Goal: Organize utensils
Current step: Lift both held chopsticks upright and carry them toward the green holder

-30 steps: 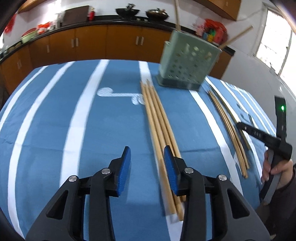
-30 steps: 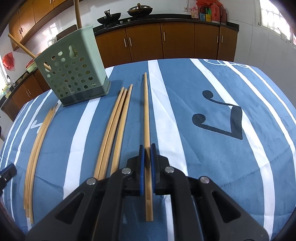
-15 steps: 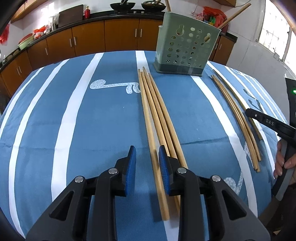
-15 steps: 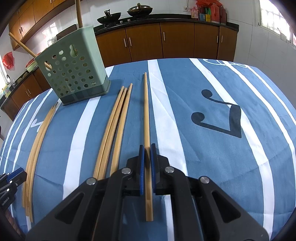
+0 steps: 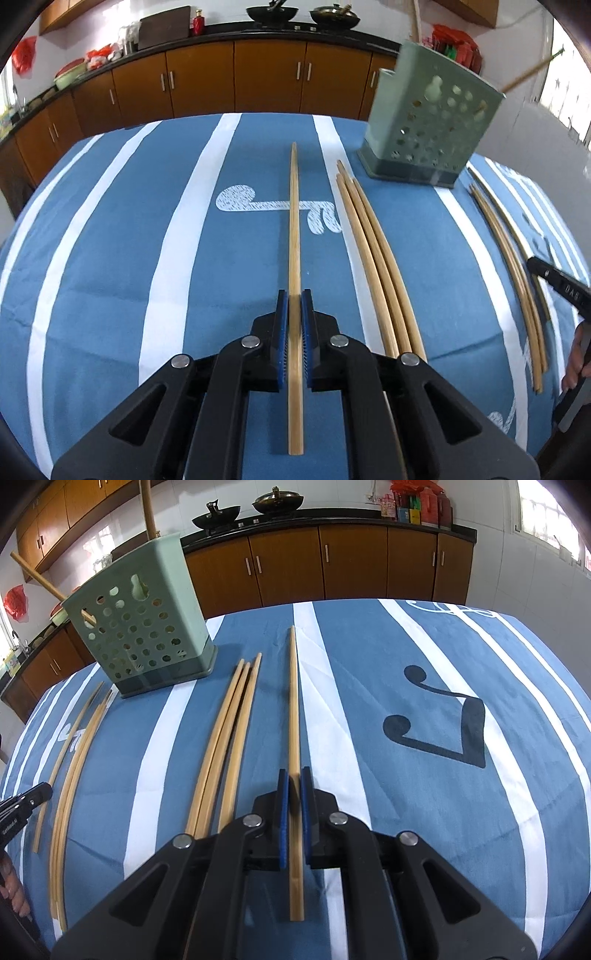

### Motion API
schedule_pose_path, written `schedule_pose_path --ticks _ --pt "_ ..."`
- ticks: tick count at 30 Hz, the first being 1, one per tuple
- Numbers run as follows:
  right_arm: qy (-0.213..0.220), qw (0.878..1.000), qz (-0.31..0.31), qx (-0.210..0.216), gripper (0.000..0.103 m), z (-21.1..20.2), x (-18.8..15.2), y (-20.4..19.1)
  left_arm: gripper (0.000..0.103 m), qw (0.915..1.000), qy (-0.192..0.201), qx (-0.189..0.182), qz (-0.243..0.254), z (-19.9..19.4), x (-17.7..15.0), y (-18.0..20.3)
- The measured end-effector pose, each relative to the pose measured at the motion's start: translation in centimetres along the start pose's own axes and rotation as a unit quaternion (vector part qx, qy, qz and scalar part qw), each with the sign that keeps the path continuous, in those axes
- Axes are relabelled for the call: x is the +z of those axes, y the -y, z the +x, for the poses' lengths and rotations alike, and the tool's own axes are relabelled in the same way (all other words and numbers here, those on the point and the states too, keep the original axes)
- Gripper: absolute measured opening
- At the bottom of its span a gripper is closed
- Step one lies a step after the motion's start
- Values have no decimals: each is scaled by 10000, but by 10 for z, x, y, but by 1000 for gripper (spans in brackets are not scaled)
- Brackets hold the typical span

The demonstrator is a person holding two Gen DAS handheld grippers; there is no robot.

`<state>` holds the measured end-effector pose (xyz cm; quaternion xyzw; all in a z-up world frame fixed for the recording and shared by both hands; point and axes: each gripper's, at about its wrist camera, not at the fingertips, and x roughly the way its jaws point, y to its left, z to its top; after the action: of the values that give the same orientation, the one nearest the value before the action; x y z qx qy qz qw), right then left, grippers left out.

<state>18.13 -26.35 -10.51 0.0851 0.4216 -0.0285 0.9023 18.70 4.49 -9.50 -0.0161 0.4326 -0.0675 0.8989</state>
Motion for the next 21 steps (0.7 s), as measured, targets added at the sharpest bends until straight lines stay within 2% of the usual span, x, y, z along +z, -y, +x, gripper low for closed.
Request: schedule_pose_path --ticks 21 --pt "-14 10000 -31 46 8 -4 -5 1 8 9999 65 0 96 -7 -8 -1"
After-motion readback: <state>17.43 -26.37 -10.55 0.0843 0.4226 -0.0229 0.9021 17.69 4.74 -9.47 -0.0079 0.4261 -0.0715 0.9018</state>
